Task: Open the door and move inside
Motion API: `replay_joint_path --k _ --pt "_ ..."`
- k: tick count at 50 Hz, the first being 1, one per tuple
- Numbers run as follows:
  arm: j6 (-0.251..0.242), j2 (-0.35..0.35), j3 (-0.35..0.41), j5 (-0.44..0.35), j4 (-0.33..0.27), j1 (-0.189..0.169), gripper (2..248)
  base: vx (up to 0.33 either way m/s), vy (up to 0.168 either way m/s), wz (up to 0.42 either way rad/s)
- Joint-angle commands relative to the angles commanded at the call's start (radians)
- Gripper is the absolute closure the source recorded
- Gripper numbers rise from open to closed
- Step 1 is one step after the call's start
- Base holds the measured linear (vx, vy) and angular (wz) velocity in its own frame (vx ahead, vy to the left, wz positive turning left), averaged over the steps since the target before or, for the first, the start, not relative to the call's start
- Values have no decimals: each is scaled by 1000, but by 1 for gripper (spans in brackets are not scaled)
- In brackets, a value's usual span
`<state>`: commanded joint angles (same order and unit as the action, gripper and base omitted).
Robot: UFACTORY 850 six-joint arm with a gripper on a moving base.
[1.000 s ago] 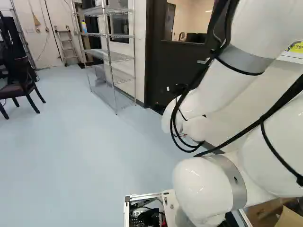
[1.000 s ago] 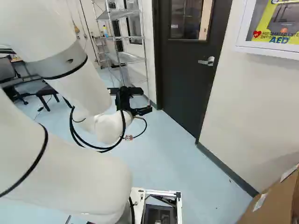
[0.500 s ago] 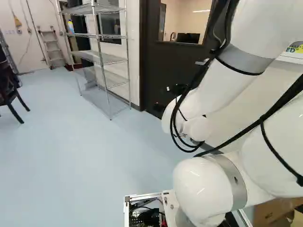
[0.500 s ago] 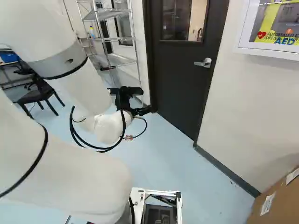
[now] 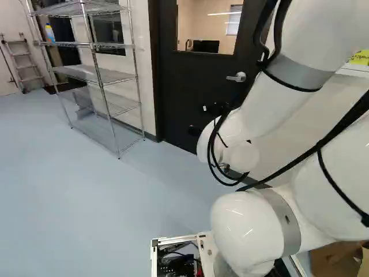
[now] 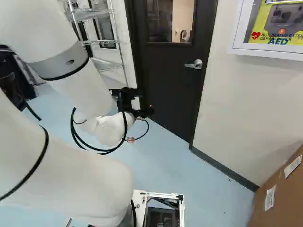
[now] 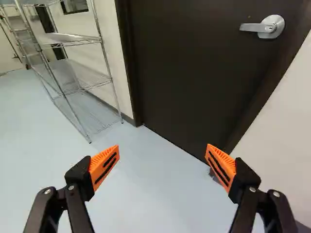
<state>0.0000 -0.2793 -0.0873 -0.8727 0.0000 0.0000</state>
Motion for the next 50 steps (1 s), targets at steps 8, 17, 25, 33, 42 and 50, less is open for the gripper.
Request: replay_joint_path --k 8,17,25,33,42,50 --pt "0 0 0 0 0 0 3 165 78 -319" --pt "0 0 0 0 0 0 3 164 76 -316" --pt "0 0 0 0 0 0 3 159 83 -313" --pt "0 0 0 0 0 0 3 156 92 -306" --pt "0 0 0 0 0 0 3 155 97 -305" --pt "0 0 0 0 0 0 3 163 94 -316"
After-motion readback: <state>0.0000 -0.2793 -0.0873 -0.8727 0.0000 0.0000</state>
